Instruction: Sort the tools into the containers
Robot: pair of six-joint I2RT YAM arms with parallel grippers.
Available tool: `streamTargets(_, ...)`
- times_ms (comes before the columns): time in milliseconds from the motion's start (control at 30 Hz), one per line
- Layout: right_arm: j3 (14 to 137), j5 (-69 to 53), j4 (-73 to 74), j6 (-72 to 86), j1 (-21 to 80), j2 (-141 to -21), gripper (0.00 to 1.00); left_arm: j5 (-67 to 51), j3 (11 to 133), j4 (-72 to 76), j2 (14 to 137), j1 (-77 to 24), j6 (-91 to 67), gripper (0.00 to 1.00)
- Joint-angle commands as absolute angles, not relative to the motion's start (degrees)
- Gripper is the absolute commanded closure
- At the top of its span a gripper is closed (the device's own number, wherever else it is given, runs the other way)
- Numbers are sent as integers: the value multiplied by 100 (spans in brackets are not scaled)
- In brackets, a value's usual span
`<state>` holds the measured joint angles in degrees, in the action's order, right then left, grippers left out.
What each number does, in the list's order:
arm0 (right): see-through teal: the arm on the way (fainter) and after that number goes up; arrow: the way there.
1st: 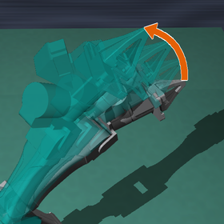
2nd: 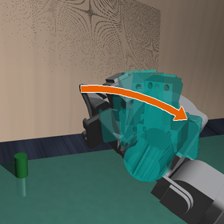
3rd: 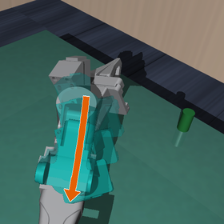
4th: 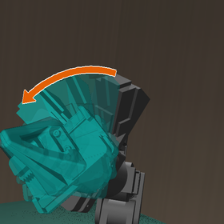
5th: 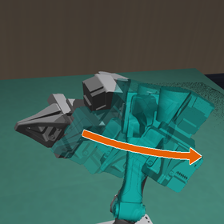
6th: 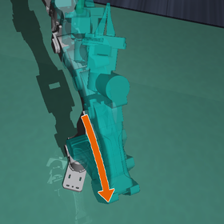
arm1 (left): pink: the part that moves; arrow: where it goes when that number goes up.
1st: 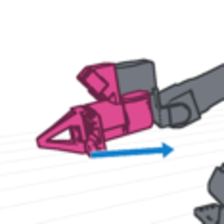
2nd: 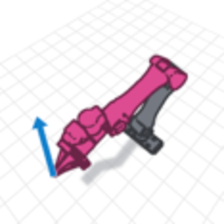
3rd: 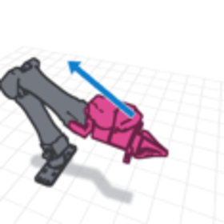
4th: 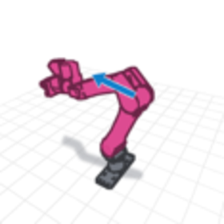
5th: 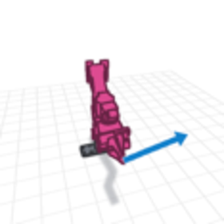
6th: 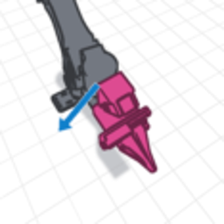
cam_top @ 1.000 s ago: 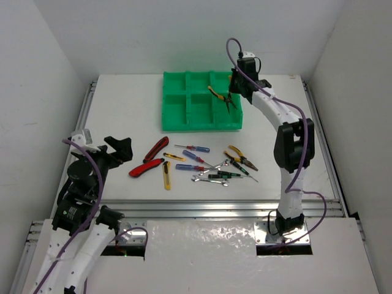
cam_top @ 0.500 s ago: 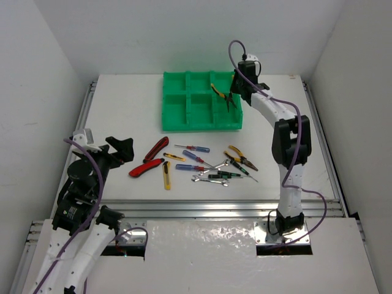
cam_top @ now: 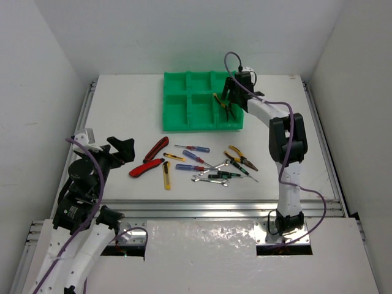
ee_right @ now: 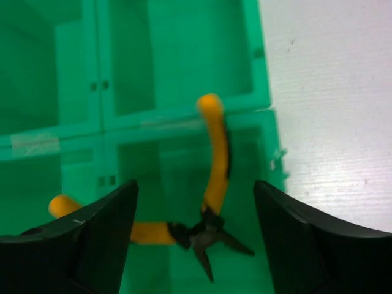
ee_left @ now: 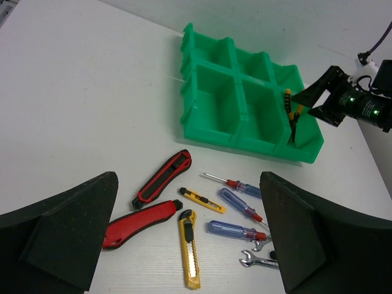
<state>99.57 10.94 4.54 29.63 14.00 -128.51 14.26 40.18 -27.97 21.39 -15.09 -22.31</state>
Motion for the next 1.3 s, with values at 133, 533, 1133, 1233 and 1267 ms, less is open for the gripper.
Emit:
streamTargets(133,9607,1028,316,2550,1538,-11578,5,1310,3999,-2452,2188,-1573,-2127,0)
streamTargets(533,7577,204,1729,1398,1538,-9959,50,1318,4008,-2452,2180,-1573,-2127,0)
streamTargets(1133,7171,-554,3040,466,1995,-10731,35,1248,3990,-2443,2224,-1582,-2109,0)
streamTargets(1233,7181,-361,3059,431,2039,-10863,37,1239,3990,-2443,2232,-1582,-2109,0)
streamTargets(1267,7181,-273,3059,422,2048,-10881,38,1231,3990,-2443,2232,-1582,-2109,0)
